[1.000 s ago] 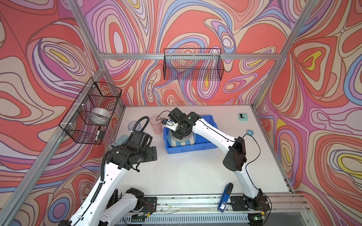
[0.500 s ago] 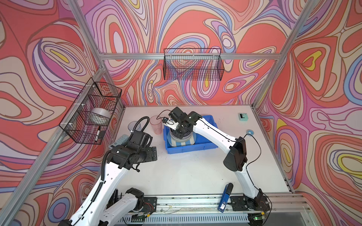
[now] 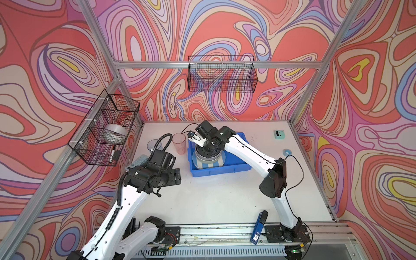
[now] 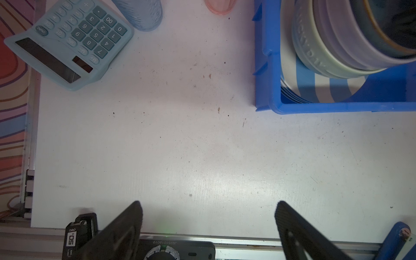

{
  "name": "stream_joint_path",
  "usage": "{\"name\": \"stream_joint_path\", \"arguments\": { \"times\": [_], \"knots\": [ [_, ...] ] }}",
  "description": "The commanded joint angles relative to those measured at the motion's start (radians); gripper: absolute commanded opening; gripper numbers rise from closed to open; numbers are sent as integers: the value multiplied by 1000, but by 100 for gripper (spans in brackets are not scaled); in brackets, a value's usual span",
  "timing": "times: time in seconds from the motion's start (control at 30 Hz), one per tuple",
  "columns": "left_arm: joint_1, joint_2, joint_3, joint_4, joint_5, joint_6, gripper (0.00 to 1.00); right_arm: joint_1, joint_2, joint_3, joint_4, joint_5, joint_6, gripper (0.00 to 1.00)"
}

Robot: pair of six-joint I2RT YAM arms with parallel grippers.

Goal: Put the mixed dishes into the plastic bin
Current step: 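Lower the dark teal bowl onto the lavender bowl in the bin, then open the right gripper and withdraw while left reaches to the frosted blue cup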

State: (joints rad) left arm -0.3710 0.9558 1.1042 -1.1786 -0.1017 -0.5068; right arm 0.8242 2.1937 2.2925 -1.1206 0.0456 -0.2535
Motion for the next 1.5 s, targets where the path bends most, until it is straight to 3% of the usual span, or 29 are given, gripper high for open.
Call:
{"name": "stream_joint_path", "arguments": {
  "times": [0.0,0.07,0.4,0.8,1.1,1.47],
  "knots": [
    [10,9,22,-16,5,-18,95,-20,-88,-3,12,-20,79,41],
    [12,15,24,-8,9,-19,95,-27,-123,-39,33,-28,112,42],
    [94,73,82,12,67,2,91,-84,-401,-371,204,-9,347,63],
    [333,270,236,50,155,54,81,-135,-728,-811,321,37,538,67],
    [421,431,302,147,63,8,71,-135,-870,-1035,406,9,605,66],
    [460,547,282,294,-49,-77,60,-135,-935,-1159,466,-37,621,67]
  ]
}}
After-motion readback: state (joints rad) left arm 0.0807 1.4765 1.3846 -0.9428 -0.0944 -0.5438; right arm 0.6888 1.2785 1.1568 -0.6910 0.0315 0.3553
